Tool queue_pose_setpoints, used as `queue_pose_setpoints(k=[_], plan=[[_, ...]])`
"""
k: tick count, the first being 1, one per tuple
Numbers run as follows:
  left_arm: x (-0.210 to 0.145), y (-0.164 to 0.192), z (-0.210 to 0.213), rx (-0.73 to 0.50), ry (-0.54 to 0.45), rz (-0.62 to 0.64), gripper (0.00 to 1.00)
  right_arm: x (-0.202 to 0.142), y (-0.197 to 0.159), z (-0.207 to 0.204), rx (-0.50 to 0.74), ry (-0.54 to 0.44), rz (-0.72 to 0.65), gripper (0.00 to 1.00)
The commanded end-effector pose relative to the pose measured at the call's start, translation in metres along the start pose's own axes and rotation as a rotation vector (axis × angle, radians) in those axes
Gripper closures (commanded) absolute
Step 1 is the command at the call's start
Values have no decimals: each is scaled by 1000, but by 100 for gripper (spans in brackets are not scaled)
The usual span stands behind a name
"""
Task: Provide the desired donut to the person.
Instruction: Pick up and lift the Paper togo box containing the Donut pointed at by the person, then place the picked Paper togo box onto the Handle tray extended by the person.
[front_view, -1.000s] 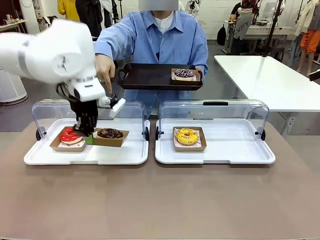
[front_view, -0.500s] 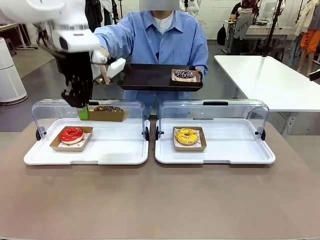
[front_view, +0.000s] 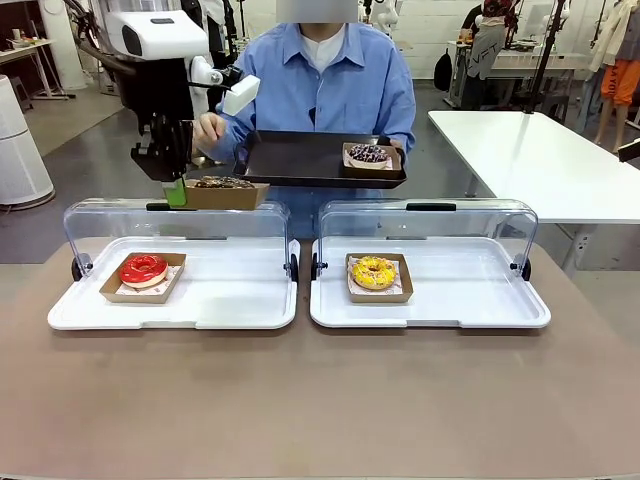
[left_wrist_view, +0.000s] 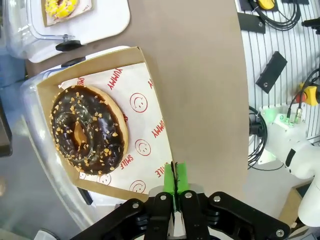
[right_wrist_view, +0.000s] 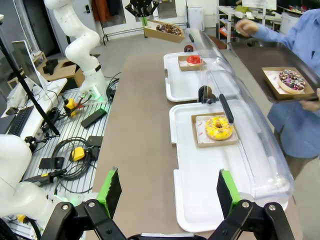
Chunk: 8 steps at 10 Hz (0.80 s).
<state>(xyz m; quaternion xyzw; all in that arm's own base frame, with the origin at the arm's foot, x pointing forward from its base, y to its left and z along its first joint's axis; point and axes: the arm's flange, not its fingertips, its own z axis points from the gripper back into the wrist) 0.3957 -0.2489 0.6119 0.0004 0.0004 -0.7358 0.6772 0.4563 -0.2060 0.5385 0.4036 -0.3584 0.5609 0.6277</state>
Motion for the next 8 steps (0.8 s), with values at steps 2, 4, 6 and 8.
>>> queue_pose_setpoints(k=[2, 4, 6, 8], plan=[[0, -4, 4, 5, -5, 0, 100, 1, -1, 2, 6, -8, 3, 0], [0, -4, 4, 5, -5, 0, 100, 1, -1, 2, 6, -8, 3, 0], [0, -4, 4, 5, -5, 0, 100, 1, -1, 2, 6, -8, 3, 0], [0, -4, 4, 5, -5, 0, 100, 1, -1, 2, 6, -8, 3, 0]])
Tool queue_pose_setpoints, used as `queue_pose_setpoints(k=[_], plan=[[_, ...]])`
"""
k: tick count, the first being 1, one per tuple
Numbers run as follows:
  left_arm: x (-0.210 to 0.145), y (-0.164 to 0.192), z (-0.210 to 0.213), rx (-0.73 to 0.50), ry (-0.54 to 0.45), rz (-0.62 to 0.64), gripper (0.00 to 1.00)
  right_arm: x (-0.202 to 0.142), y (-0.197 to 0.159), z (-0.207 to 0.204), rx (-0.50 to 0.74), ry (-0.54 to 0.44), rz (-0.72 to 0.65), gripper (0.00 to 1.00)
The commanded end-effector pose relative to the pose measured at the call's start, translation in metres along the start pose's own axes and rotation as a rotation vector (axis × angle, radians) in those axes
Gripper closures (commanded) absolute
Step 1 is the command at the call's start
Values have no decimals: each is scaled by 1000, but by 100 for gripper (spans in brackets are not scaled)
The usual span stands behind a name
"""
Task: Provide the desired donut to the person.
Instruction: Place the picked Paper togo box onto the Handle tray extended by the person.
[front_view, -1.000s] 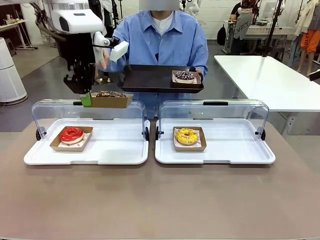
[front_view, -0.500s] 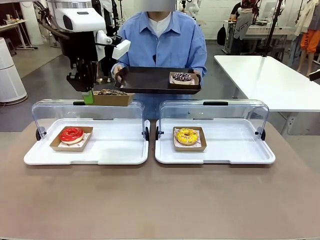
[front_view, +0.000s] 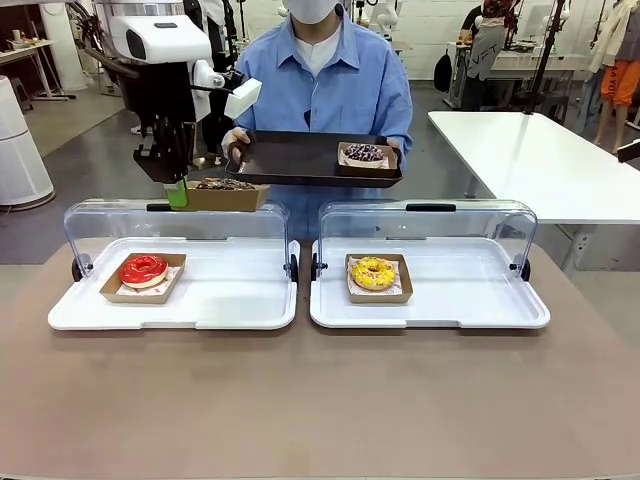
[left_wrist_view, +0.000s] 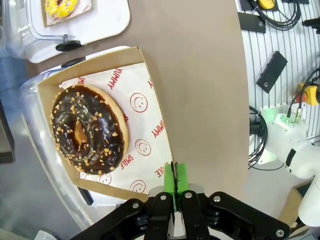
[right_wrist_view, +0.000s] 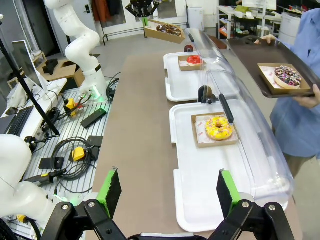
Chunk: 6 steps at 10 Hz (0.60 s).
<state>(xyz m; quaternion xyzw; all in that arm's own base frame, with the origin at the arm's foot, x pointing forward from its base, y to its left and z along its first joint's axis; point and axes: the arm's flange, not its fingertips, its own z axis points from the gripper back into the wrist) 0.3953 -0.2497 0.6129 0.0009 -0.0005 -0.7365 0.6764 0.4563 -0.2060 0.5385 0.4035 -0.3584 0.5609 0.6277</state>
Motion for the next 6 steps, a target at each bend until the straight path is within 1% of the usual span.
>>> queue_pose_setpoints(k=[1, 4, 5, 6], plan=[[-1, -3, 3, 3, -4, 2, 100, 1, -1, 2, 6, -8, 3, 0], [0, 0, 0, 0, 0, 0, 99, 1, -1, 2, 6, -8, 3, 0], [5, 3, 11, 58, -33, 22, 99, 1, -1, 2, 6, -8, 3, 0], [9, 16, 28, 105, -49, 22, 99, 1, -1, 2, 6, -8, 3, 0]])
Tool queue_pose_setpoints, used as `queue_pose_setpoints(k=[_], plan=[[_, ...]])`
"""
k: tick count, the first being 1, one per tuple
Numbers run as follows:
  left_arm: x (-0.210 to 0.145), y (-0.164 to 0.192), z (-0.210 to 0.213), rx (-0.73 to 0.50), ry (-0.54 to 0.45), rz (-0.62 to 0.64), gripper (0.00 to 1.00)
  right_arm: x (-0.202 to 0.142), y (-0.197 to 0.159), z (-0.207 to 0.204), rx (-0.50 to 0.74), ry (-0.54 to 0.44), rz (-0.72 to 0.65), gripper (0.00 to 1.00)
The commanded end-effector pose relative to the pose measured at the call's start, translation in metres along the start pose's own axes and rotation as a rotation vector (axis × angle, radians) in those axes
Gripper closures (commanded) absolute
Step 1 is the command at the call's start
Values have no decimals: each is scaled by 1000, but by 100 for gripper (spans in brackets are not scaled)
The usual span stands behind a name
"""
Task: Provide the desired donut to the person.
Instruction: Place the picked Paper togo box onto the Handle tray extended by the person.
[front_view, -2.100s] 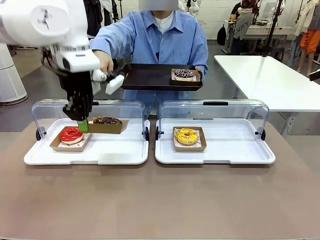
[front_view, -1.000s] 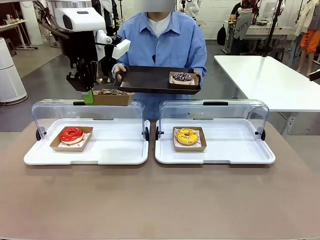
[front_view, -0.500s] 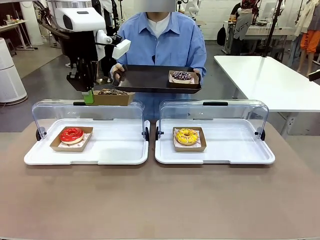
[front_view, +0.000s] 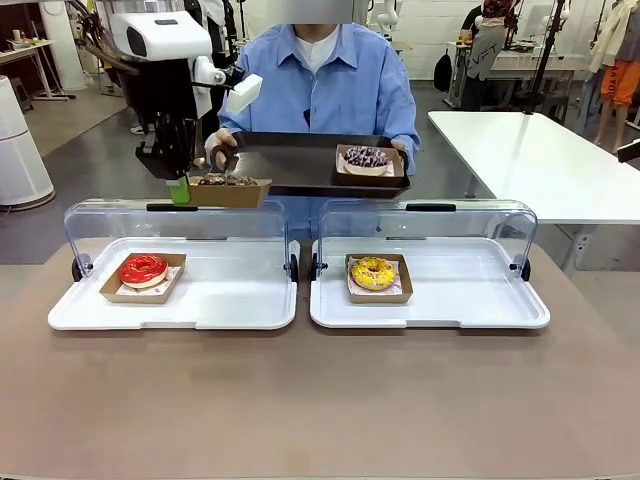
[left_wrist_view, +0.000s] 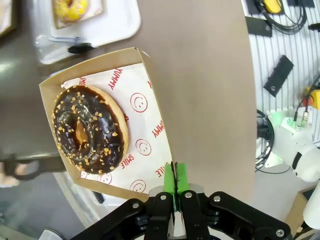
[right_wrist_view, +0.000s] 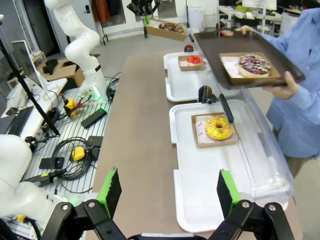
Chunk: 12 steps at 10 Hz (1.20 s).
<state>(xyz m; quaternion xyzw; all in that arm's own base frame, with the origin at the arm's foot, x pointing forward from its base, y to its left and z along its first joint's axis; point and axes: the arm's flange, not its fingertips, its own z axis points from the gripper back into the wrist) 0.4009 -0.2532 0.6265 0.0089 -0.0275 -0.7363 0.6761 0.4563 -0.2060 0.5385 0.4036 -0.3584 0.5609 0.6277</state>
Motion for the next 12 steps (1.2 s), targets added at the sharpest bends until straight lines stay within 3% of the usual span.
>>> queue_pose_setpoints(k=[1, 4, 8, 12], plan=[[13, 23, 34, 125, -53, 35, 99, 1, -1, 2, 6, -8, 3, 0], [25, 66, 50, 99, -87, 41, 99, 1, -1, 2, 6, -8, 3, 0], [28, 146, 21, 49, -70, 44, 99, 1, -1, 2, 6, -8, 3, 0], [19, 191, -25, 1, 3, -10, 99, 1, -1, 2, 6, -8, 3, 0]])
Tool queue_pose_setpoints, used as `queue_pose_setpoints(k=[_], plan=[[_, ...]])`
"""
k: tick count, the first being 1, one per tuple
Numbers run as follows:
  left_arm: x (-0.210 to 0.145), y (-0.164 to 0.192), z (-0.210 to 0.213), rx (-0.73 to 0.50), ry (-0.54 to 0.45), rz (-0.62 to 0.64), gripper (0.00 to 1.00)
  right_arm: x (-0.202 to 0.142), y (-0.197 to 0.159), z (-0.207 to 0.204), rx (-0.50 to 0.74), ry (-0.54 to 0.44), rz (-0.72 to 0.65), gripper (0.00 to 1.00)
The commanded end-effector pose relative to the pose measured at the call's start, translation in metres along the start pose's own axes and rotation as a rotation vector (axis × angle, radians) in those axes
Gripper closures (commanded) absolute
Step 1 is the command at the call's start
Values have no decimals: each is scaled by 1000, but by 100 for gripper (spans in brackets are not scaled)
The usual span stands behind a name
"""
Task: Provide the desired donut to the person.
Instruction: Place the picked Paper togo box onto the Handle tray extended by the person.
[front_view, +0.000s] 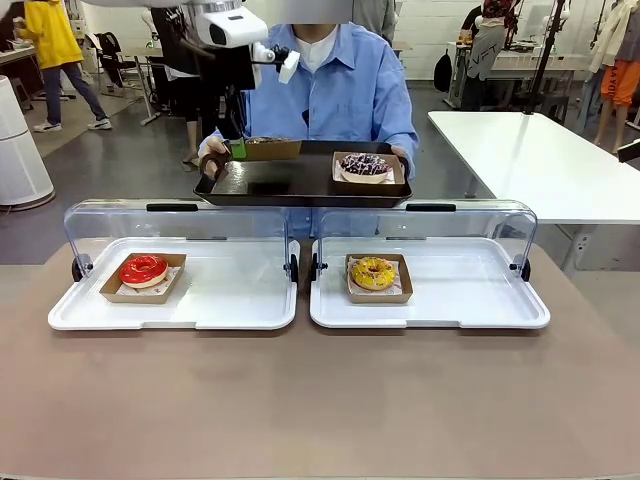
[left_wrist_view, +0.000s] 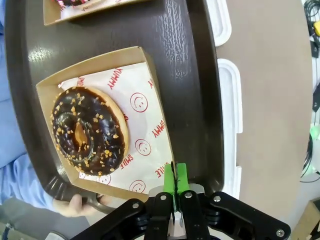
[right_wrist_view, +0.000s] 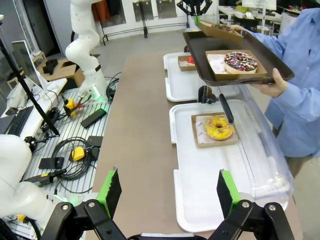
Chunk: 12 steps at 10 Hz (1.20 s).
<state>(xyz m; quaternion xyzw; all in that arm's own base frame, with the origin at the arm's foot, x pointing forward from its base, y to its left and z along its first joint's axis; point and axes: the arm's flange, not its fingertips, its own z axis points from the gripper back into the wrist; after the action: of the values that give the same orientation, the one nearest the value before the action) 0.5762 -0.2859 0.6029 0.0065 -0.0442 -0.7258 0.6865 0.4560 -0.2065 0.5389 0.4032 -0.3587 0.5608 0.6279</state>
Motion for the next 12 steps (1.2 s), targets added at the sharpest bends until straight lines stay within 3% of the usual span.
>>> queue_pose_setpoints(k=[1, 6, 7, 8, 9, 12], plan=[[-1, 20, -2, -45, 44, -56, 99, 1, -1, 1, 7, -8, 3, 0], [-10, 16, -20, -122, 56, -74, 99, 1, -1, 1, 7, -8, 3, 0], [-10, 18, -19, -127, 55, -86, 61, 1, -1, 1, 7, -8, 3, 0], [-10, 18, -19, -128, 52, -90, 41, 1, -1, 1, 7, -8, 3, 0], [-10, 15, -19, -128, 49, -91, 4, 1, -1, 1, 7, -8, 3, 0], [-9, 17, -19, -135, 53, -104, 0, 1, -1, 1, 7, -8, 3, 0]])
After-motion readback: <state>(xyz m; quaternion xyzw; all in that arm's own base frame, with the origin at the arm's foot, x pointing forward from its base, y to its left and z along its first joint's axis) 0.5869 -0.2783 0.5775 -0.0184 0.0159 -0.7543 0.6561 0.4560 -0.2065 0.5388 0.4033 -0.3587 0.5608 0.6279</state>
